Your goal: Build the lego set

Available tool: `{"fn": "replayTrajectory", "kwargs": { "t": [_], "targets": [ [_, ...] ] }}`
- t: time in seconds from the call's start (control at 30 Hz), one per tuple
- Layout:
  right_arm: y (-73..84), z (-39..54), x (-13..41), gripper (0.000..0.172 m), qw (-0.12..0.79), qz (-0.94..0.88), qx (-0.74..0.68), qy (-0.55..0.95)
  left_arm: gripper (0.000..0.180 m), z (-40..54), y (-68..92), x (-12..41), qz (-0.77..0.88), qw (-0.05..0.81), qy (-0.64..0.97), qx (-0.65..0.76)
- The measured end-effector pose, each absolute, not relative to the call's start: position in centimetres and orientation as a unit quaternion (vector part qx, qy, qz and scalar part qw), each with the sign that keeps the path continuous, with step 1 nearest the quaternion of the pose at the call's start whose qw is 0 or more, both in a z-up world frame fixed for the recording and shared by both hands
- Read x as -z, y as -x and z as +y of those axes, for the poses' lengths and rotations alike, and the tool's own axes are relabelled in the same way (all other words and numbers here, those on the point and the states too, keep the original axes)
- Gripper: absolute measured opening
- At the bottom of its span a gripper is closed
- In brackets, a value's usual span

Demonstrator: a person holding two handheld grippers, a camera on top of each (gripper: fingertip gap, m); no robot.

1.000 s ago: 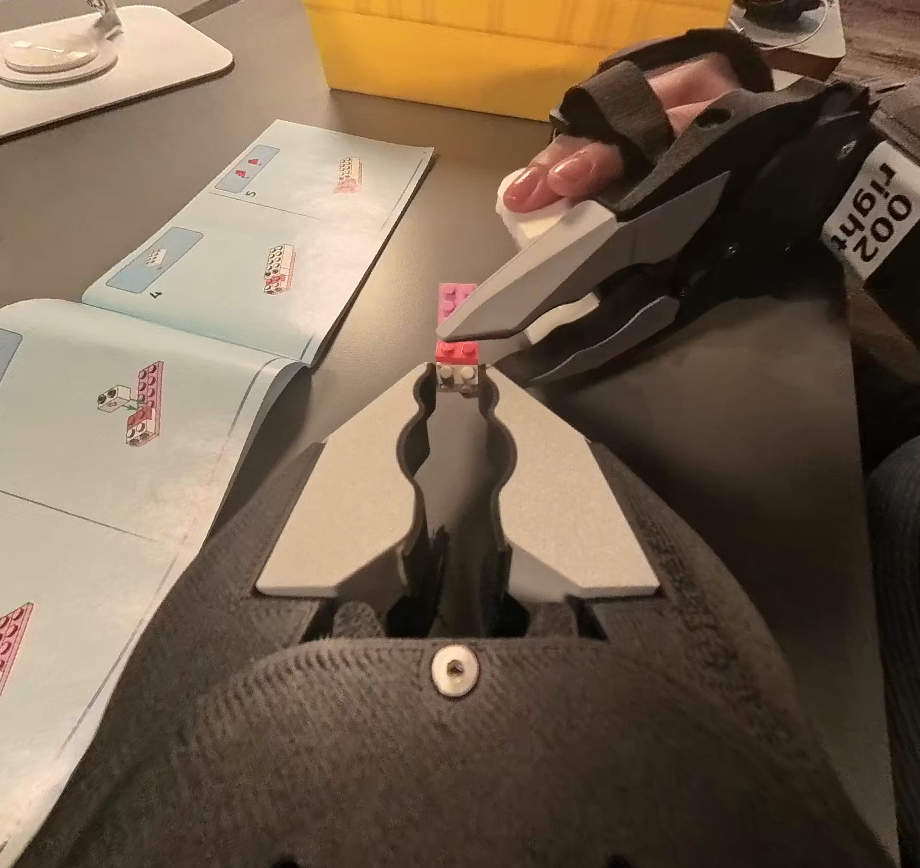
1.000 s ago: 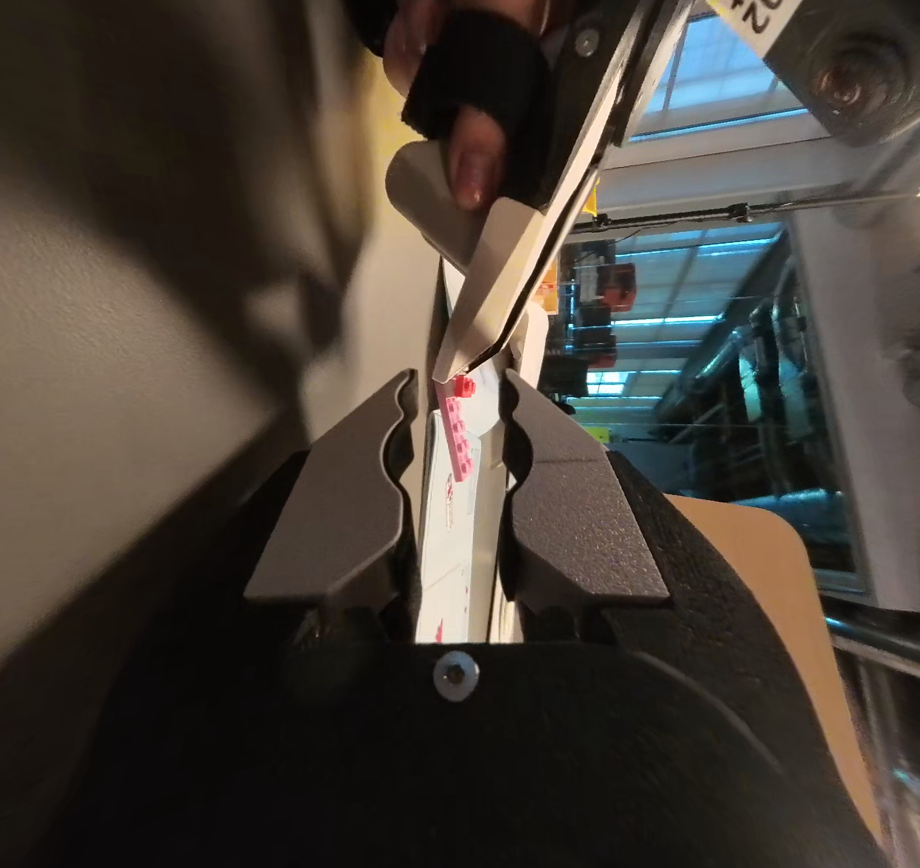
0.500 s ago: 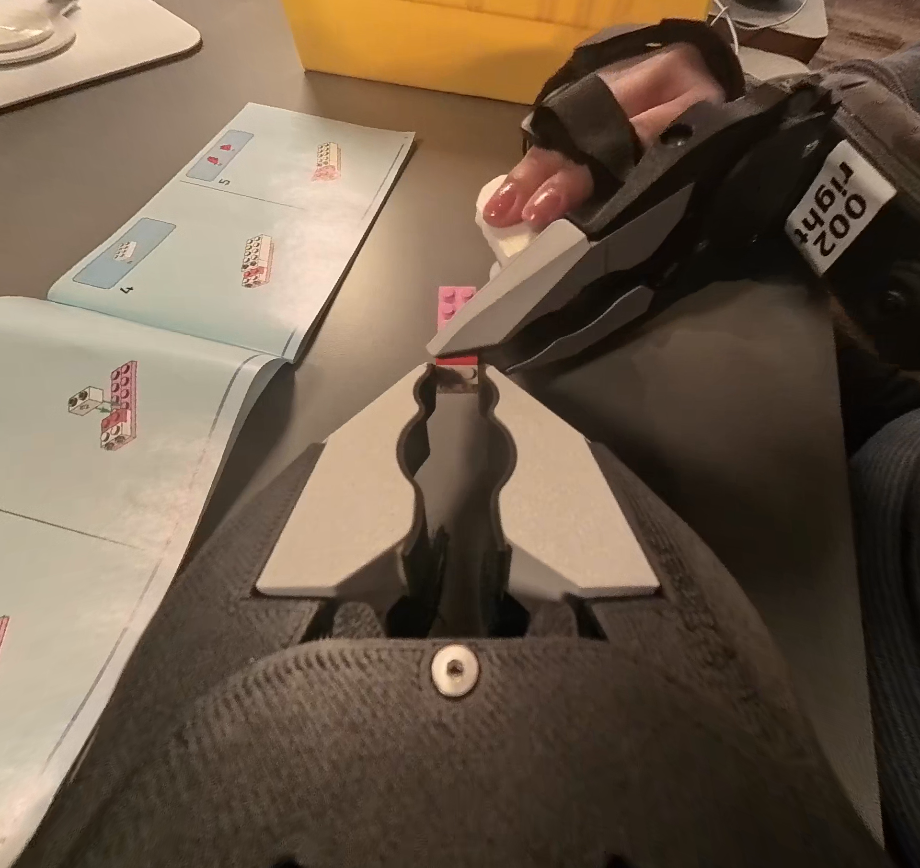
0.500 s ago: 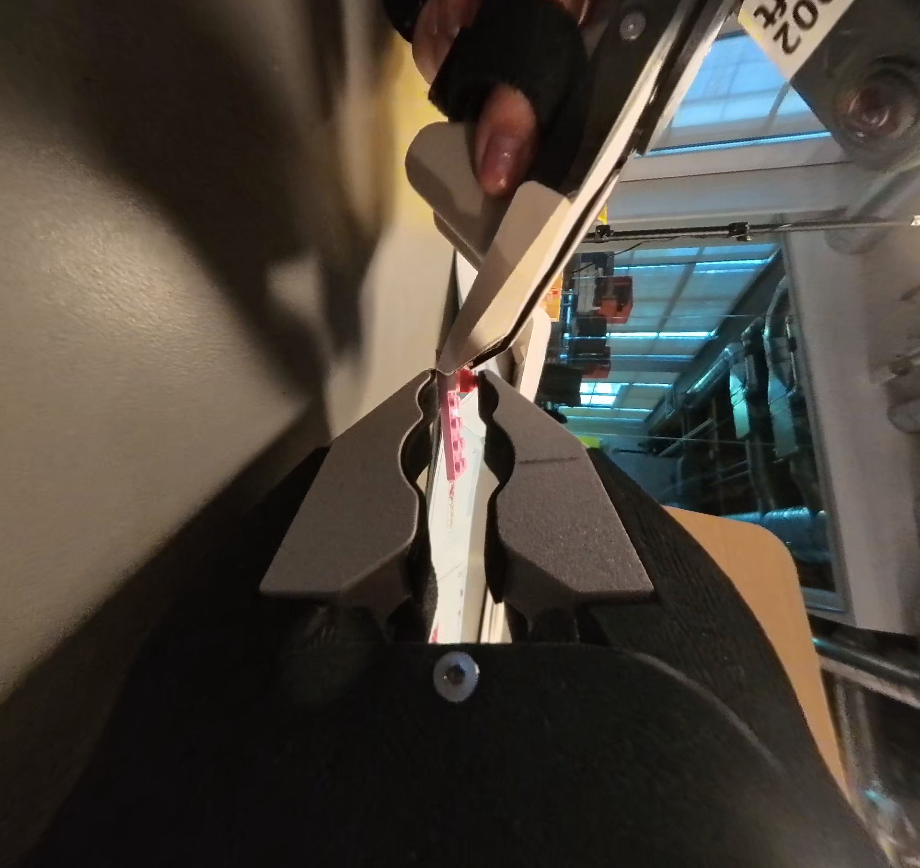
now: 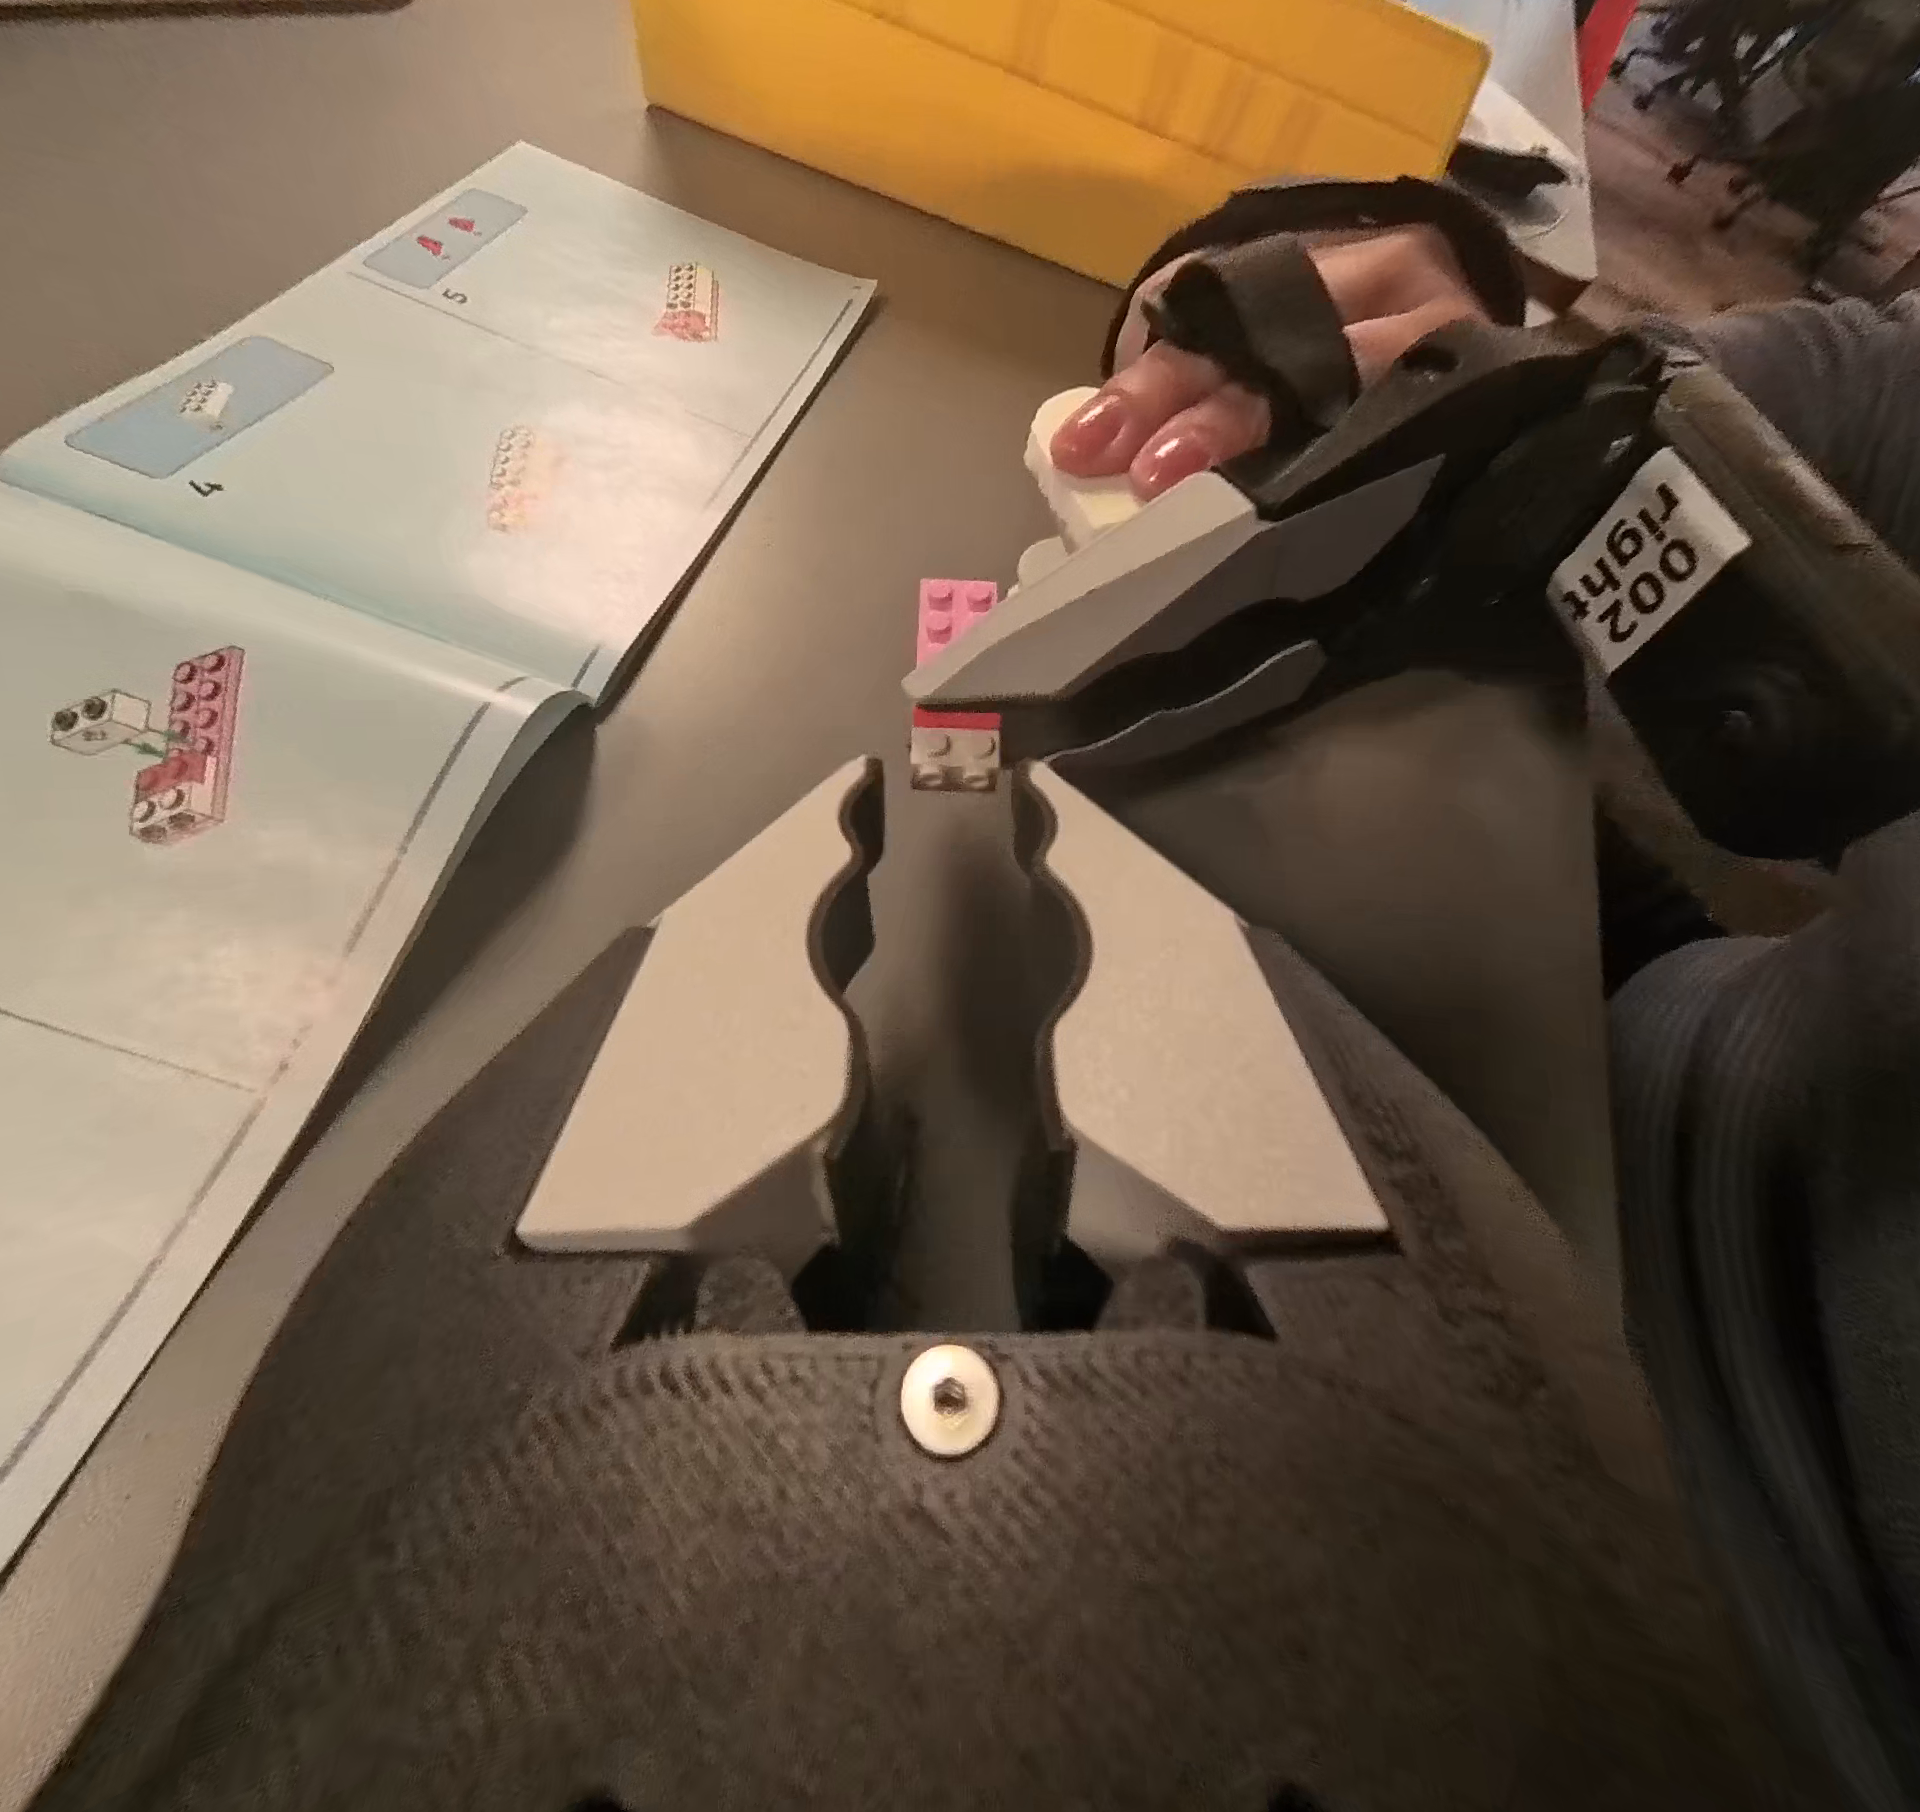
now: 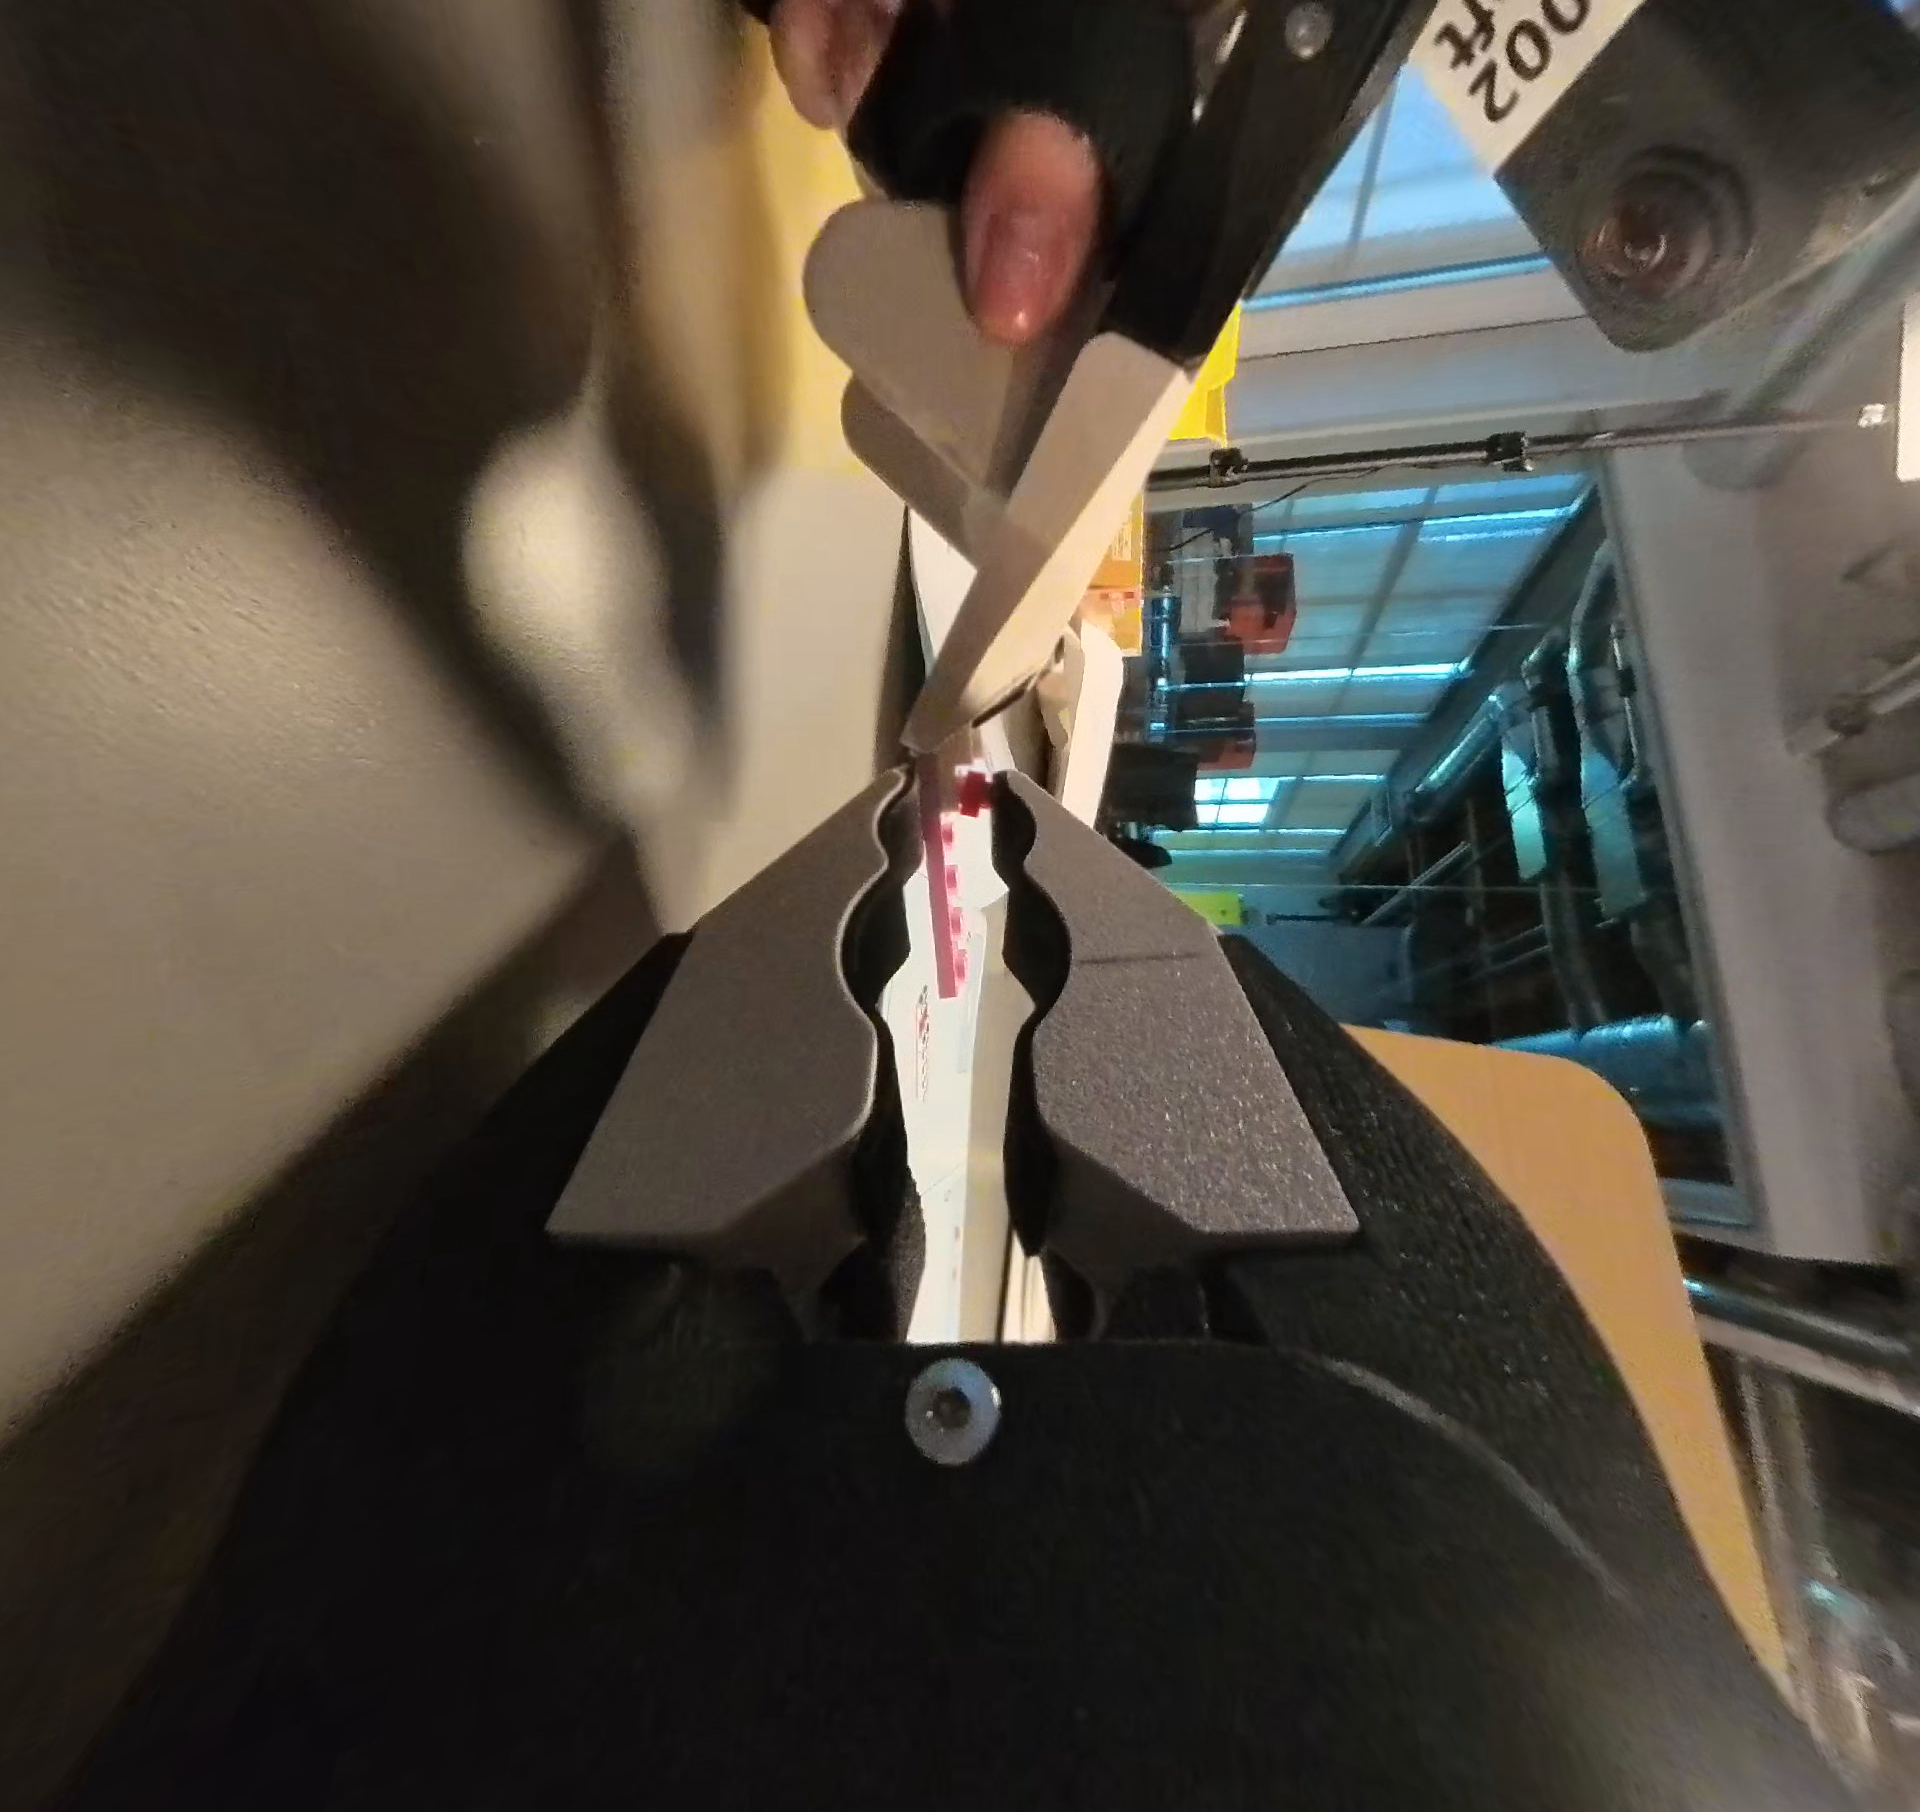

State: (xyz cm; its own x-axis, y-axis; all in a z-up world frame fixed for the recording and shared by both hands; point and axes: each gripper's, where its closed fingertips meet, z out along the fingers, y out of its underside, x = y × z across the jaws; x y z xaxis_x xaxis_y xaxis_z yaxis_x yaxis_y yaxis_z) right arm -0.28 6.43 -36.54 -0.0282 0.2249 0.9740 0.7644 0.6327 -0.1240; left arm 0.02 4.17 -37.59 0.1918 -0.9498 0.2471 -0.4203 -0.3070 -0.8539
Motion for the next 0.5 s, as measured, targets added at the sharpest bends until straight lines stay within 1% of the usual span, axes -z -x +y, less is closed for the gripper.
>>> {"fn": "replayTrajectory", "kwargs": {
  "t": [0.07,0.23,0.5],
  "targets": [
    [0.23,6.49,36.44,0.011,0.598,-0.677,0.224,0.366,0.016,4.16,0.03,37.20,0.485,0.331,0.694,0.417],
    [0.23,6.45,36.40,0.011,0.600,-0.677,0.230,0.360,0.015,4.22,0.03,37.18,0.482,0.329,0.696,0.419],
    [0.23,6.35,36.65,0.011,0.583,-0.691,0.289,0.316,0.015,4.23,-0.14,37.35,0.468,0.311,0.706,0.431]
  ]
}}
